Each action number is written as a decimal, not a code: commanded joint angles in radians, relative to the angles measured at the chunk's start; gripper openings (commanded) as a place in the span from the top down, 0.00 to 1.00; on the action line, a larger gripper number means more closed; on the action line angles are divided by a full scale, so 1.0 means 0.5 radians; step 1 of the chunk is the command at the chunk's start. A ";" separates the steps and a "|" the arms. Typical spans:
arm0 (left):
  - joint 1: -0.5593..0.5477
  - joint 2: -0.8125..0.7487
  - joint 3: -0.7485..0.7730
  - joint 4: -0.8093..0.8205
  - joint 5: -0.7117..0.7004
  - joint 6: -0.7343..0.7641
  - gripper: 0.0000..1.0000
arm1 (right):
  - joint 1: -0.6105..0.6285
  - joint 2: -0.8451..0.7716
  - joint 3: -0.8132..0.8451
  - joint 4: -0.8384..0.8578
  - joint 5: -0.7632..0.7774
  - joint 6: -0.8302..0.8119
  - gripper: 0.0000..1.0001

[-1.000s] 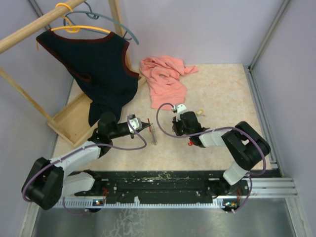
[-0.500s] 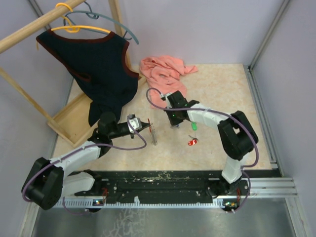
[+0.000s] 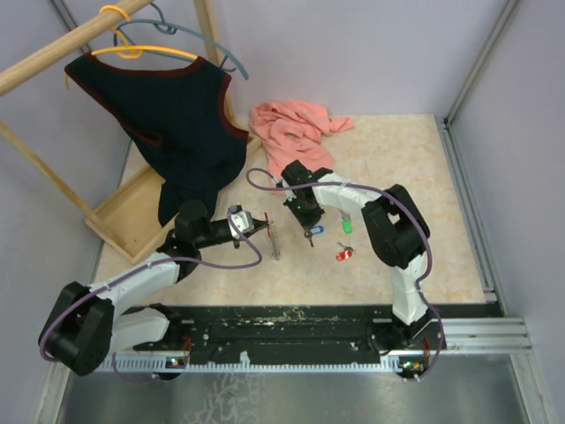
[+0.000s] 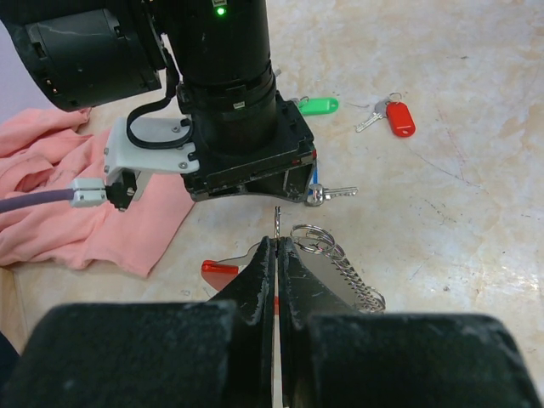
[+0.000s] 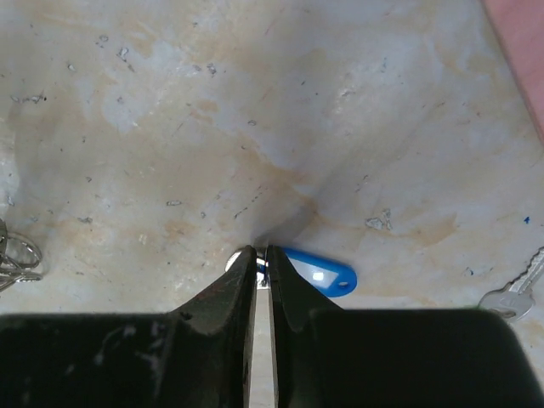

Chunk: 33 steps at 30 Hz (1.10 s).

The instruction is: Put the keys on the keyring

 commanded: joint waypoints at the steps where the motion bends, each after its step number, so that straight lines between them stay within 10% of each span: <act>1: 0.013 -0.032 0.044 -0.006 0.045 0.024 0.99 | 0.040 -0.065 0.036 0.030 0.020 -0.029 0.87; 17: 0.013 -0.032 0.038 0.013 0.059 0.012 0.99 | 0.042 -0.973 -1.136 1.345 -0.005 0.026 0.73; 33: 0.013 -0.037 0.032 0.025 0.058 0.012 0.99 | 0.001 -0.988 -1.642 2.180 0.121 0.030 0.77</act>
